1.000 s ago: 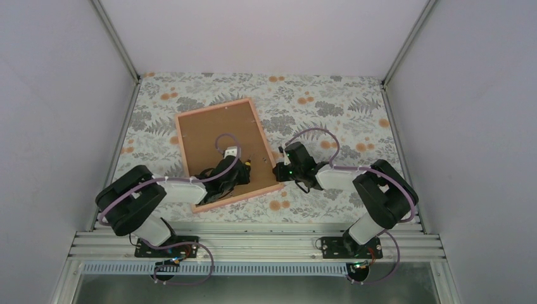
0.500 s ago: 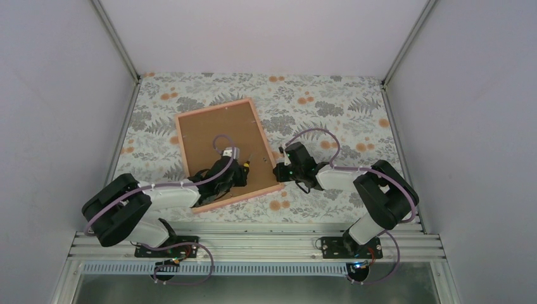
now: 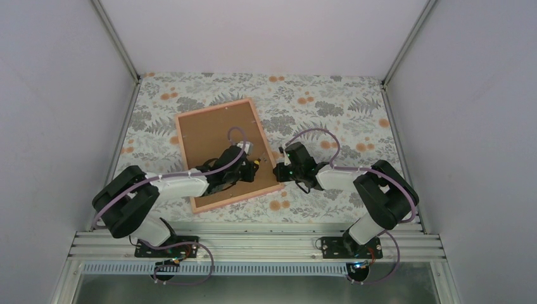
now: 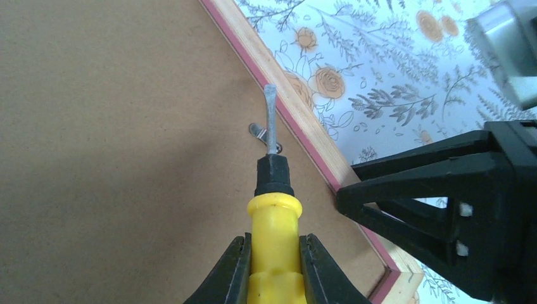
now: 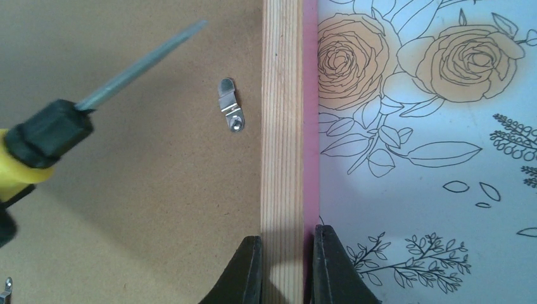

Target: Take the photo out of the frame

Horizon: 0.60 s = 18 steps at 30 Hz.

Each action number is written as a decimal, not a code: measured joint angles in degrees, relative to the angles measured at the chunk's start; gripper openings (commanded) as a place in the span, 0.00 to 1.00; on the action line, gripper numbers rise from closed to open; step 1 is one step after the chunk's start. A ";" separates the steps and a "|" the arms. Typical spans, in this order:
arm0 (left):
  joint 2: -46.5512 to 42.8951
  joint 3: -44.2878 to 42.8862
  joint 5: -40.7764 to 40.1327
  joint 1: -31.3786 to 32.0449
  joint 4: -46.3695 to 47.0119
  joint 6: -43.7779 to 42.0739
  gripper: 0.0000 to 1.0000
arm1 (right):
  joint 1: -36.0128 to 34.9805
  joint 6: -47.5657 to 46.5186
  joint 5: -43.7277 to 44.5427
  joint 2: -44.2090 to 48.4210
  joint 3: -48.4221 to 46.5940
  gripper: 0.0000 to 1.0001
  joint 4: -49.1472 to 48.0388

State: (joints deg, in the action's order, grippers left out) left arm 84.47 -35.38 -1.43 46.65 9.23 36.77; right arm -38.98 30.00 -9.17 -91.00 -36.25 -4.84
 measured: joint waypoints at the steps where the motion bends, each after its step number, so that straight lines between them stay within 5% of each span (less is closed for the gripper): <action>1: 0.61 -0.61 0.28 -0.13 -0.61 -0.42 0.02 | 0.00 0.00 -0.02 0.00 0.00 0.04 0.00; 18: 5.22 -8.81 4.74 -1.18 -13.53 -5.73 0.02 | 0.00 -0.04 0.00 0.00 0.00 0.04 0.02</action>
State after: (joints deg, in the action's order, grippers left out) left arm 89.69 -44.18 3.31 45.47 -4.29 31.05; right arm -38.98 29.95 -9.17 -91.00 -36.25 -4.82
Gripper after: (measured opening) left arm 0.169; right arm 0.088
